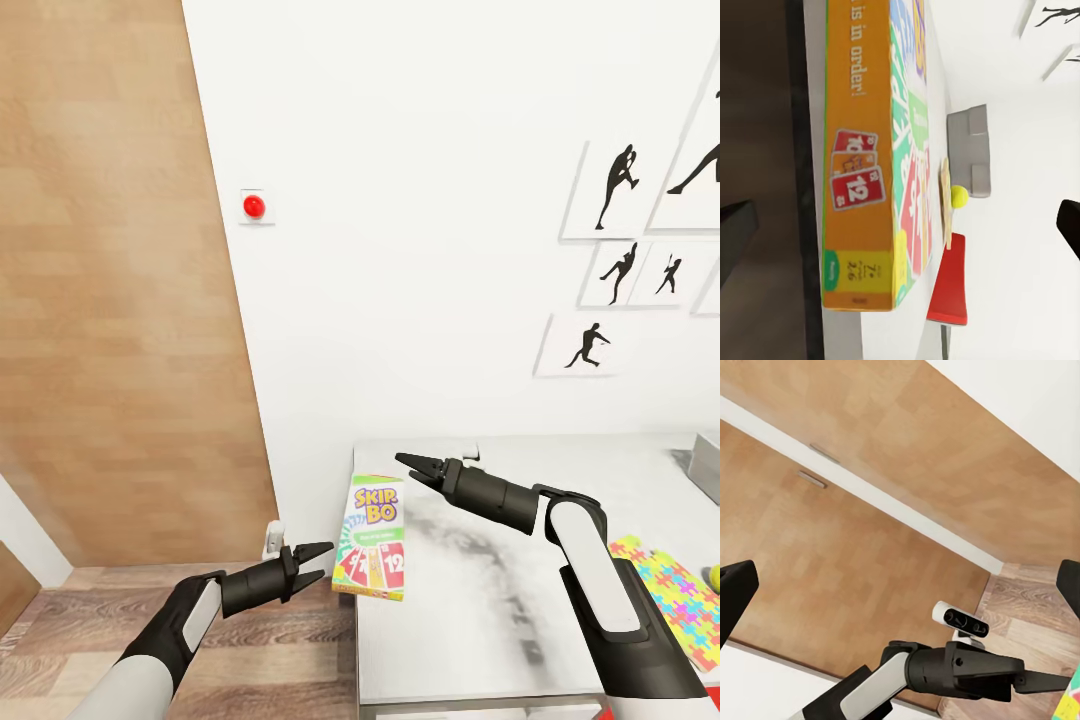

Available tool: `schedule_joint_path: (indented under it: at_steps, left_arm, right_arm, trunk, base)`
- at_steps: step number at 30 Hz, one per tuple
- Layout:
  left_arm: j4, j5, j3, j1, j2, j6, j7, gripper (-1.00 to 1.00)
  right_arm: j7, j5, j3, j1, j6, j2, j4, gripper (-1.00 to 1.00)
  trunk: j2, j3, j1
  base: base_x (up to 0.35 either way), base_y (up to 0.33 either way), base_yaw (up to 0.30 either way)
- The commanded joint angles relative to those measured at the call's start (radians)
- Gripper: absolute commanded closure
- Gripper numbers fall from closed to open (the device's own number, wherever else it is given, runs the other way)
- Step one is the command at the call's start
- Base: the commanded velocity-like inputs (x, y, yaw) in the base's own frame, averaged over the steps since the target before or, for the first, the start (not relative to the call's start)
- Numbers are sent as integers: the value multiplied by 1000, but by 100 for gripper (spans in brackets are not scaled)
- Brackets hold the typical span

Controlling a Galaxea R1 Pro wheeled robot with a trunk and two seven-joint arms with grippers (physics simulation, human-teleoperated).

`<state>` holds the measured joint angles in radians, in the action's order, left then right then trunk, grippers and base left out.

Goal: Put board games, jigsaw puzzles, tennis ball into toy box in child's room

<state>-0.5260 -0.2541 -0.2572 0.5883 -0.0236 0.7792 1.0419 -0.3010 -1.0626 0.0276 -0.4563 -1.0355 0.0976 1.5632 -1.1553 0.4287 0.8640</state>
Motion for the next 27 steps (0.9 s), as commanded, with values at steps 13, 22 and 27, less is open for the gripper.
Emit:
schedule_joint_path:
  at_steps: [13,22,27]
  left_arm:
    - [0,3,-5,1,-1,6,3,-100]
    - [0,3,-5,1,-1,6,3,-100]
    - [0,3,-5,1,-1,6,3,-100]
  right_arm:
    - [-10,10,1,-1,-1,1,0,-100]
    - [-10,10,1,-1,-1,1,0,-100]
    - [-10,10,1,-1,-1,1,0,-100]
  trunk:
    - [-1,1,0]
    - [-1,1,0]
    - [-1,1,0]
  base:
    - [-37,-27,0]
    - [-2,-2,0]
    - [0,-6,0]
